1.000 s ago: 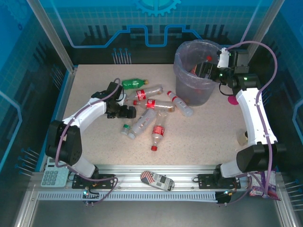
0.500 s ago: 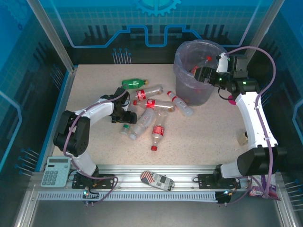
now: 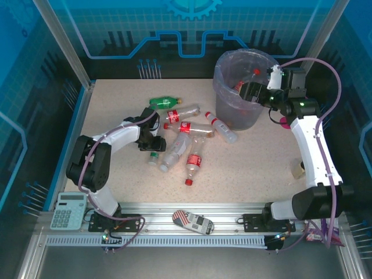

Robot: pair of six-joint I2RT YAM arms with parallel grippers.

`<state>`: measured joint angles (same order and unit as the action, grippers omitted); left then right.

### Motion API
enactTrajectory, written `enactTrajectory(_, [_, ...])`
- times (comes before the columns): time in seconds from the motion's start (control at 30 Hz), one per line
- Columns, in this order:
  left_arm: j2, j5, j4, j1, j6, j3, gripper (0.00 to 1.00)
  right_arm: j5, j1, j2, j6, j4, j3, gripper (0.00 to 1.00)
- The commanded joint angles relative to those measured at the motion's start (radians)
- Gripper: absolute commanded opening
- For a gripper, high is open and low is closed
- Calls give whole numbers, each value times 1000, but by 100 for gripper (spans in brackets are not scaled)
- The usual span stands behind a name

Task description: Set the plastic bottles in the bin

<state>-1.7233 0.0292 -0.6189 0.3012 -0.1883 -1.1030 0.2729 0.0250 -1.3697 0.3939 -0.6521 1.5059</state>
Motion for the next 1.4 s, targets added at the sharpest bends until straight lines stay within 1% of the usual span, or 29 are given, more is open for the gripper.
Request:
enactTrajectory(0.0, [76,-15,-33,3,-4,-23,56,18,1,48,20,29,1,94])
enactTrajectory(0.17, [152,-16,-70,3,6,-78,55,29,36,77,46,55,-2,94])
enactTrajectory(0.23, [185,-7,-78,3,7,-104,55,36,74,86,57,71,2,94])
enactTrajectory(0.33, [244,76,-26,4,9,-113,53,60,148,74,81,108,7,94])
enactTrajectory(0.47, [327,213,128,22,7,-85,50,97,267,-1,99,138,27,93])
enactTrajectory(0.6, [374,291,233,47,27,-56,50,126,365,-89,132,191,37,93])
enactTrajectory(0.77, [377,369,315,69,22,-34,51,200,434,-185,202,306,37,93])
enactTrajectory(1.0, [339,404,354,101,18,-48,51,252,477,-276,267,415,31,93])
enactTrajectory(1.17, [310,409,360,114,20,-69,51,252,491,-321,280,427,27,92])
enactTrajectory(1.27, [302,404,364,116,17,-76,51,246,492,-334,276,414,27,85])
enactTrajectory(1.37, [300,392,366,115,17,-79,51,230,492,-336,265,395,31,75])
